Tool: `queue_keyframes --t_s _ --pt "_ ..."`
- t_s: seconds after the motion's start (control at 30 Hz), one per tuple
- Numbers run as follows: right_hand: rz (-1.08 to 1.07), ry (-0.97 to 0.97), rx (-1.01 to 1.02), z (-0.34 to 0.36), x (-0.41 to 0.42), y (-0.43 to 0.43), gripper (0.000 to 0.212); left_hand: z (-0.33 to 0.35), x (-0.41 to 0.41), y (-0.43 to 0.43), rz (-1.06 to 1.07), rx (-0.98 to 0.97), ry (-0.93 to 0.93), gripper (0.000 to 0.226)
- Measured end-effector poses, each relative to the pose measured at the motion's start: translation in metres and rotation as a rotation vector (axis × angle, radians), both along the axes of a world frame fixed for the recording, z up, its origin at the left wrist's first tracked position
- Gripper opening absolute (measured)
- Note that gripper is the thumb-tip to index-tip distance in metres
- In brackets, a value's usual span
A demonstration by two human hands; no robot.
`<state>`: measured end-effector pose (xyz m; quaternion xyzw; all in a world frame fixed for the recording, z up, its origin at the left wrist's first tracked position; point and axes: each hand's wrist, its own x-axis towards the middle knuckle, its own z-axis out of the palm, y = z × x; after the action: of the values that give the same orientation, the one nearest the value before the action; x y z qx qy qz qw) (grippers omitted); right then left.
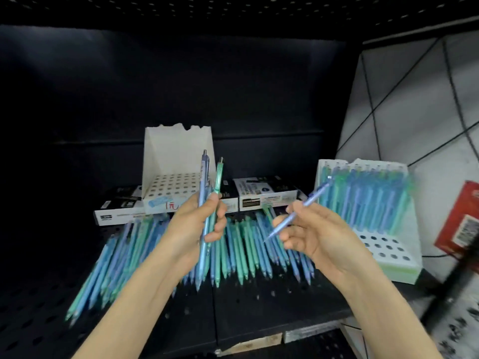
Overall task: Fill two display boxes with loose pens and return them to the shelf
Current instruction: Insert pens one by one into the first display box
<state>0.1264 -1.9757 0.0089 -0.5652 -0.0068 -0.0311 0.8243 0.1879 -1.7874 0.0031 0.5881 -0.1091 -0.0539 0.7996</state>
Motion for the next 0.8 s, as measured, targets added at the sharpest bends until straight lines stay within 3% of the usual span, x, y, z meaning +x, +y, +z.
queue_keyframes --t_s 0.13,0.27,0.43,0.63,0.8 --pt "-0.366 -0.115 -0.228 0.005 -0.021 -0.038 0.028 0.000 0.002 -0.038 -0.085 -0.055 0.061 0.009" --pt "-0.594 -0.121 -0.564 0.004 -0.022 -0.072 0.020 0.000 0.001 -0.072 -0.123 -0.042 0.075 0.009" --pt "-0.632 -0.148 -0.668 -0.005 -0.003 -0.084 0.010 -0.004 0.001 -0.089 -0.148 -0.030 0.089 0.010" --pt "-0.595 -0.126 -0.823 -0.008 0.009 -0.077 0.017 -0.012 -0.003 -0.087 -0.167 0.059 0.042 0.013" --pt "-0.540 -0.093 -1.027 -0.012 0.017 -0.071 0.007 -0.014 -0.003 -0.083 -0.178 0.060 0.065 0.025"
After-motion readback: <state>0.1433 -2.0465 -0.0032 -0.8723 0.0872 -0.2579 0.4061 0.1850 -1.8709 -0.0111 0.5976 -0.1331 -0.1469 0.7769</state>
